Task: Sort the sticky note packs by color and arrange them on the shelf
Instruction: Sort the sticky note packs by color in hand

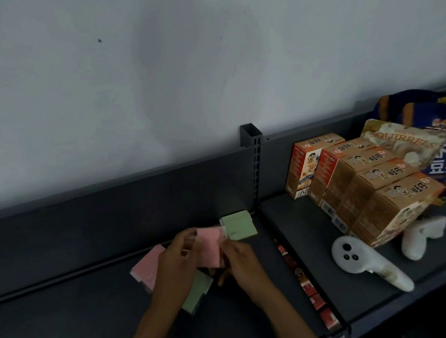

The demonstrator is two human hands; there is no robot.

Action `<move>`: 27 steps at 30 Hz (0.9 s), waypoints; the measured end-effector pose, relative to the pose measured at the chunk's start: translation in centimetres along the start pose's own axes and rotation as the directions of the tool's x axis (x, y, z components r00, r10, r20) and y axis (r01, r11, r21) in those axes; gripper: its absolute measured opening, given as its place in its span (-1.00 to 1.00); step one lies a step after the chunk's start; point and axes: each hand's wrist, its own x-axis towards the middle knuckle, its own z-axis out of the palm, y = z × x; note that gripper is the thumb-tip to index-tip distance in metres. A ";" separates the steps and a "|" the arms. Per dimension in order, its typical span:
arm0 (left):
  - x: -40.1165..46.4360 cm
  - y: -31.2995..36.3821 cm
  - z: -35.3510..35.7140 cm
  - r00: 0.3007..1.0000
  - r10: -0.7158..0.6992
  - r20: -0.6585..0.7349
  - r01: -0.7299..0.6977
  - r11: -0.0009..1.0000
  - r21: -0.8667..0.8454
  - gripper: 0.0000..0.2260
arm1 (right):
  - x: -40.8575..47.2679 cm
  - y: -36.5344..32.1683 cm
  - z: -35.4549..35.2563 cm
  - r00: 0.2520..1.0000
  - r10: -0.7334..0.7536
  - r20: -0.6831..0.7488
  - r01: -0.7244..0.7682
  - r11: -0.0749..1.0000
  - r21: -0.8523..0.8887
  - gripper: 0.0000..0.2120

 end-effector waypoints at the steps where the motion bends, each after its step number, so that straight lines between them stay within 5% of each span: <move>1: -0.2 0.3 0.1 1.000 -0.008 -0.001 0.008 1.000 -0.025 -0.78 | 0.0 0.1 0.1 1.000 -0.024 -0.008 0.023 0.998 -0.065 -0.67; 4: -0.6 0.5 0.4 1.000 0.015 -0.008 -0.015 0.999 -0.039 -0.73 | 0.2 0.6 0.5 0.986 -0.122 -0.117 0.100 0.978 -0.181 -0.85; 9: -1.7 0.9 0.8 1.000 -0.026 -0.018 0.025 0.998 -0.064 -0.67 | -0.2 0.5 0.5 0.979 -0.080 -0.186 0.068 0.995 -0.068 -0.73; 16: -3.6 0.9 -0.1 0.993 -0.072 -0.089 0.063 0.994 -0.094 -0.64 | 1.1 2.1 0.9 0.959 -0.203 -0.198 0.146 0.953 -0.267 -0.79; 27: -11.0 -2.1 -10.8 0.888 -0.129 -0.441 0.163 0.986 0.042 -0.62 | -1.0 2.9 13.1 0.973 -0.144 0.181 0.186 0.953 -0.241 -0.74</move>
